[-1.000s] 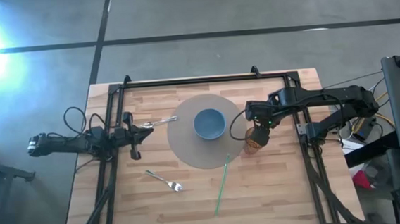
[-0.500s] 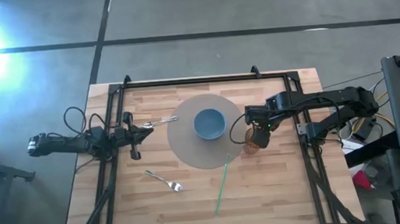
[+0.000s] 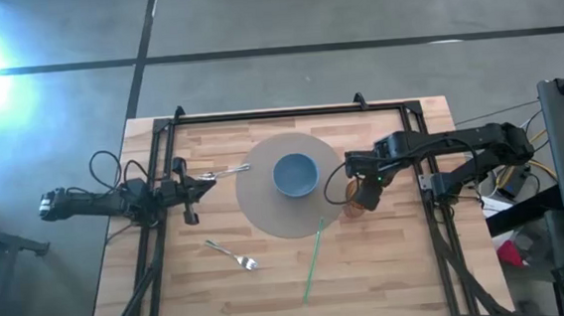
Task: Pick & Place Utensil
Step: Put the cup on the top right of the placemat, then move the bowl to the center of the placemat
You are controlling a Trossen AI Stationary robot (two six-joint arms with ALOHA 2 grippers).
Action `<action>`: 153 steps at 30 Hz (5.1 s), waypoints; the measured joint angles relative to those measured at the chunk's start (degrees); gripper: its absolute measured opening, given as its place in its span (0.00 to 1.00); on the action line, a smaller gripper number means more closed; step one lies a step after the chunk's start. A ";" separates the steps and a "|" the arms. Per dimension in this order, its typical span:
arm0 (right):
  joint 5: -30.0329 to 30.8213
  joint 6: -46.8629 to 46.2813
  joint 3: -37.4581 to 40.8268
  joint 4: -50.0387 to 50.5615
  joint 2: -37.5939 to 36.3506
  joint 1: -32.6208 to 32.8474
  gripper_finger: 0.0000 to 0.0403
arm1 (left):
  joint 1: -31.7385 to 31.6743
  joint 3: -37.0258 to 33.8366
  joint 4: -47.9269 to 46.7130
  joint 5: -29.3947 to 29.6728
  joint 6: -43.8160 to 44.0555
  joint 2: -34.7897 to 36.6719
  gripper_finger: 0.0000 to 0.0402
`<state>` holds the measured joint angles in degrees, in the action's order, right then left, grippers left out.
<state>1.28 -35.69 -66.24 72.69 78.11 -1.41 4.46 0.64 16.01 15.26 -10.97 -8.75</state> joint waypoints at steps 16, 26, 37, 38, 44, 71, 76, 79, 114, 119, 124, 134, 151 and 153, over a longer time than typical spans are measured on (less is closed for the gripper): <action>-2.97 -1.89 -1.57 0.83 -2.83 -0.42 0.02 | -0.01 0.04 0.37 -0.03 -5.14 0.00 0.01; -0.88 3.45 -12.31 1.55 -4.49 -7.08 0.02 | -0.01 0.04 0.52 0.16 -4.52 0.00 0.01; 3.58 12.99 -22.77 0.66 -4.17 -22.70 0.02 | 0.00 0.04 0.65 1.23 -6.11 0.00 0.01; 3.61 13.74 -23.31 -0.19 -4.17 -24.15 0.02 | 0.00 0.04 0.69 1.22 -6.11 0.00 0.01; 3.43 18.24 -26.34 -5.97 -3.52 -32.86 0.02 | -0.01 0.04 0.72 1.21 -5.73 0.00 0.01; -3.06 26.24 -47.88 15.63 25.95 -45.24 0.02 | -0.01 0.04 -2.89 1.21 -0.75 -0.02 0.01; -3.33 28.03 -45.66 15.32 27.06 -45.22 0.02 | 0.01 0.04 -2.86 1.21 -1.00 -0.02 0.01; -3.30 28.44 -42.62 13.70 26.58 -45.21 0.02 | -0.01 0.04 -2.86 1.21 -1.00 -0.02 0.01; -5.09 30.10 -26.99 -1.95 25.84 -45.33 0.02 | 0.01 0.02 -2.80 1.21 -2.81 -0.02 0.01; -5.12 30.14 -26.79 -2.39 25.83 -45.59 0.02 | 0.00 0.02 -2.75 1.34 -3.85 -0.02 0.01; -5.01 30.07 -27.20 -2.40 25.91 -45.75 0.02 | -0.01 0.04 -2.73 1.34 -3.91 -0.02 0.01; -3.98 29.81 -27.23 -2.60 26.03 -45.75 0.05 | -0.01 0.07 -2.74 1.37 -3.89 -0.02 0.01; -3.96 29.69 -27.23 -2.75 26.05 -45.75 0.26 | 0.01 0.07 -2.78 1.37 -2.60 -0.02 0.01; -4.00 29.69 -27.23 -2.75 25.98 -45.75 0.29 | 0.00 0.07 -2.79 1.37 -2.60 -0.02 0.01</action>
<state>-2.72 -6.00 -93.47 69.93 104.08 -47.16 4.46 0.71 13.22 16.62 -13.56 -8.77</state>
